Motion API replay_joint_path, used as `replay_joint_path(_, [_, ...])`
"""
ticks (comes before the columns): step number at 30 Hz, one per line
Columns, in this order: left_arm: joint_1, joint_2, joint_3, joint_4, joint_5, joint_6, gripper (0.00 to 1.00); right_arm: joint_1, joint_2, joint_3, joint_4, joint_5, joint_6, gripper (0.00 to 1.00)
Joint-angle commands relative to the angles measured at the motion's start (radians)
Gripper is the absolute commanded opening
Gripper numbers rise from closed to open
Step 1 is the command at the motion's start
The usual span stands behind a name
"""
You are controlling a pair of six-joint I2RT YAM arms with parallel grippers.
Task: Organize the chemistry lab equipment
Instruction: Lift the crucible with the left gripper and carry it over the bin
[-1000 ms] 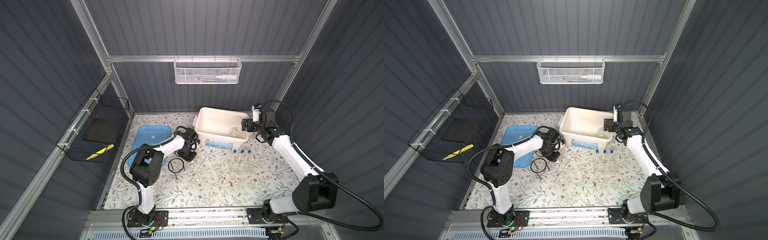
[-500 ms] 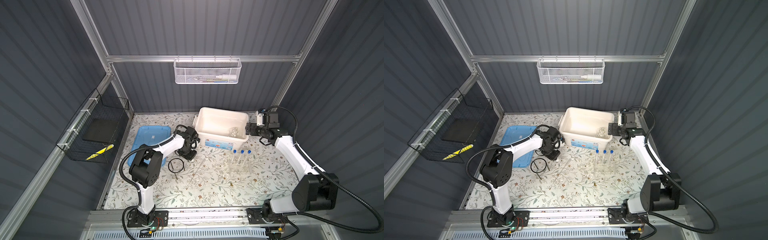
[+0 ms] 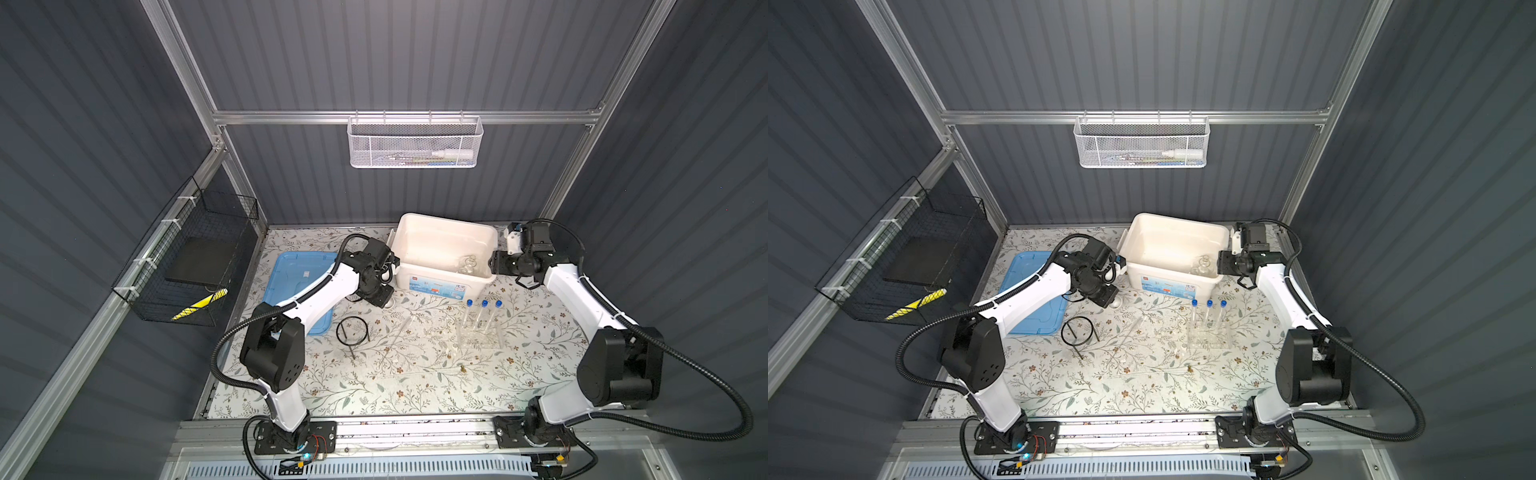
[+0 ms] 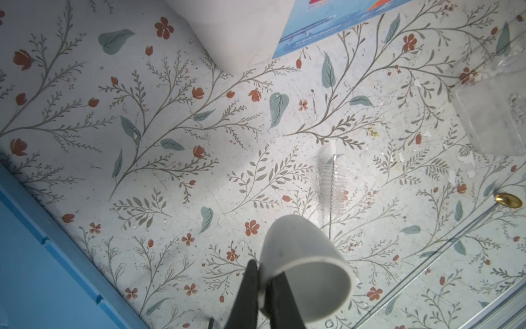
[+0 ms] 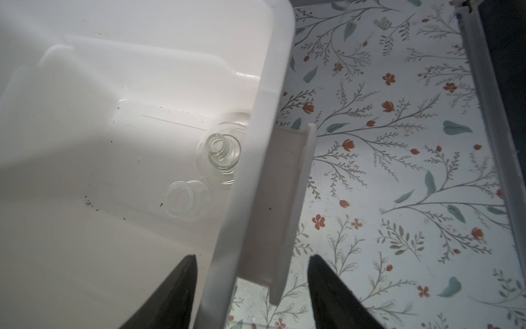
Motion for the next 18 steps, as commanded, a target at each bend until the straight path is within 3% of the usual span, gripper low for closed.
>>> replay_joint_path(1, [-0.004,-0.035,0.034,-0.039,-0.002,-0.018,0.0,-0.005,0.018,0.045,-0.032,-0.036,-0.007,0.57])
replay_joint_path(11, [-0.005,-0.069,0.104,-0.031,-0.005,-0.031,0.0,-0.004,0.066,0.081,-0.031,-0.062,-0.05,0.37])
replay_joint_path(18, [-0.004,-0.041,0.236,-0.052,0.01,-0.019,0.0,-0.002,0.078,0.086,-0.023,-0.11,-0.1,0.33])
